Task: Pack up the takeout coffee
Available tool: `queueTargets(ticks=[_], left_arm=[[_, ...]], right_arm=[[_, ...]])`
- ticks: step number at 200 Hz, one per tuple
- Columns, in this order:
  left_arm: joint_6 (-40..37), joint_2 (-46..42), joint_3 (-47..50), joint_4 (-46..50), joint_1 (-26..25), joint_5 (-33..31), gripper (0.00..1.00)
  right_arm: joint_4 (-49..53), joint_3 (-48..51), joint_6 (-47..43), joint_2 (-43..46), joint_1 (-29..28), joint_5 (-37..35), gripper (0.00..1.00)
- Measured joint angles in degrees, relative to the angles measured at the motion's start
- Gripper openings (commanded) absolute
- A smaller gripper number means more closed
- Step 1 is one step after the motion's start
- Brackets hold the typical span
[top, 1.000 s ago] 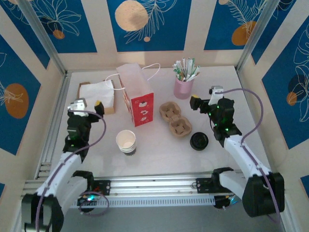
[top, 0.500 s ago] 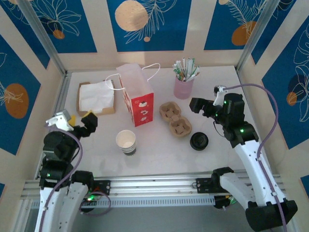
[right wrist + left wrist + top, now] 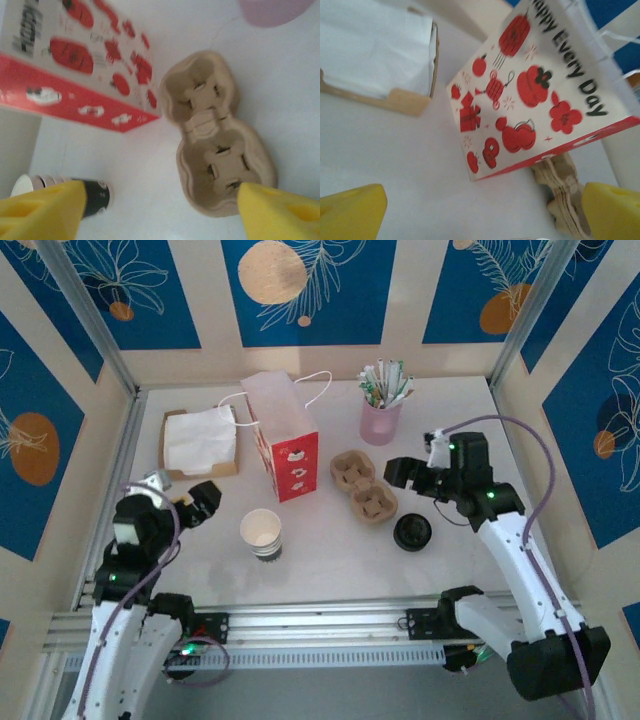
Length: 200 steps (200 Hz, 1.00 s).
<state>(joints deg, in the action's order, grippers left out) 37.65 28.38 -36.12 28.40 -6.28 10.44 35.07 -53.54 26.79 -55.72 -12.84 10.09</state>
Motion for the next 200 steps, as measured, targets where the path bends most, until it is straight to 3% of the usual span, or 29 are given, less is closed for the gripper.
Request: queueTargets(ticks=[21, 44, 95, 121, 200], left_arm=[[0.13, 3.67, -0.02, 1.07, 0.0, 1.73, 0.88], [0.5, 5.22, -0.02, 3.28, 0.0, 2.93, 0.74], [1.77, 2.23, -0.02, 10.27, 0.0, 7.56, 0.58], [3.15, -0.76, 0.48, 13.64, 0.0, 10.84, 0.5], [8.59, -7.08, 9.81, 15.52, 0.0, 23.08, 0.51]], right_arm=[[2.75, -2.93, -0.61, -3.28, -8.2, -2.73, 0.57], [5.79, -8.52, -0.63, -7.8, -17.53, -6.95, 0.57], [12.52, -22.95, -1.11, -20.37, -33.73, -15.63, 0.58], [15.41, -29.03, -1.29, -26.8, -38.07, -17.79, 0.57], [24.22, -45.09, -1.86, -42.77, -44.35, -19.1, 0.44]])
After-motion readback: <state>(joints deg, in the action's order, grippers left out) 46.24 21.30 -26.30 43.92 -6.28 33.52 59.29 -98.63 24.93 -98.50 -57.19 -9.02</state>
